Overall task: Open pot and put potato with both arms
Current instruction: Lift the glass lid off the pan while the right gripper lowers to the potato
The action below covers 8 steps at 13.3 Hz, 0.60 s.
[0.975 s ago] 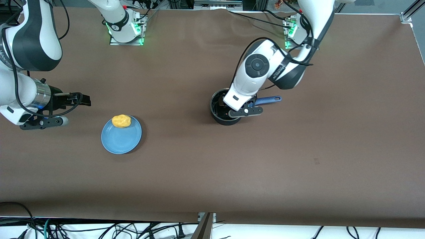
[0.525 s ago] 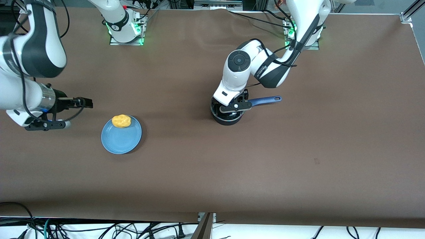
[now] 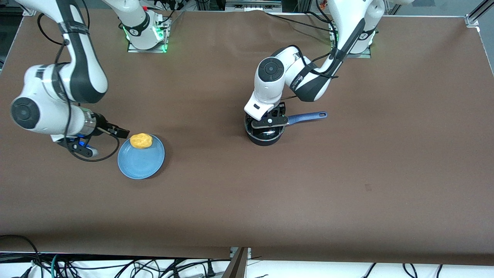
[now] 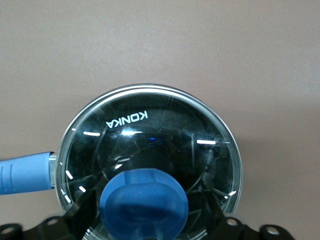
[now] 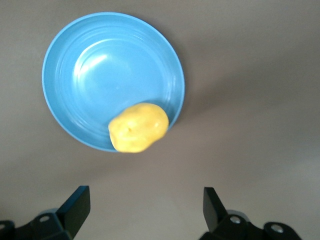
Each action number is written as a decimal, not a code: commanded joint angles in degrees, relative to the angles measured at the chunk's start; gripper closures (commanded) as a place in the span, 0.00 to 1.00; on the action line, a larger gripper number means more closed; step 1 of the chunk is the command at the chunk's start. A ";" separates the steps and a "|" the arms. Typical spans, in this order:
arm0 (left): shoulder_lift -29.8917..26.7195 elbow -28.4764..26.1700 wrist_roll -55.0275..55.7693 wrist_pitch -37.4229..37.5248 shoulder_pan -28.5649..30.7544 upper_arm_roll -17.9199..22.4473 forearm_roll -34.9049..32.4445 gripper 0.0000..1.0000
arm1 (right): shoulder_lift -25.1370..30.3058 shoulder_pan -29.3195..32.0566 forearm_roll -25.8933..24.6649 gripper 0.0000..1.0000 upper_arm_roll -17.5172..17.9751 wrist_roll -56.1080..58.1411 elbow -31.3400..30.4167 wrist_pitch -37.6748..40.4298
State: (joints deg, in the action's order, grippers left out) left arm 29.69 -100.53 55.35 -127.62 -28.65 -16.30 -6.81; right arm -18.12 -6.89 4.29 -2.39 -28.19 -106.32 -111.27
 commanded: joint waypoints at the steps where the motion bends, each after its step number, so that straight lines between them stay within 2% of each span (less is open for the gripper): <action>1: -0.86 -1.16 1.60 -0.97 0.00 -0.23 -1.89 0.27 | -3.48 -0.93 0.89 0.00 -0.07 -3.72 -1.88 -6.05; 3: -1.03 -1.16 1.69 -0.88 0.00 -0.23 -1.80 0.33 | -6.73 -0.85 0.81 0.00 -0.07 -3.72 -1.97 -9.57; 5: -1.30 -1.07 1.60 -0.44 0.26 -0.31 -1.80 0.34 | -8.59 -0.85 0.89 0.00 -0.07 -4.50 -2.14 -10.54; 8: -3.22 -1.07 0.99 0.09 1.31 -0.31 -1.54 0.34 | -8.77 -0.85 0.89 0.00 -0.07 -4.86 -6.17 -15.36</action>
State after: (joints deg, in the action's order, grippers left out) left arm 29.43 -100.63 55.72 -127.77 -28.33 -16.30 -6.87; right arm -28.19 -7.74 4.30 -2.43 -32.31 -108.93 -123.38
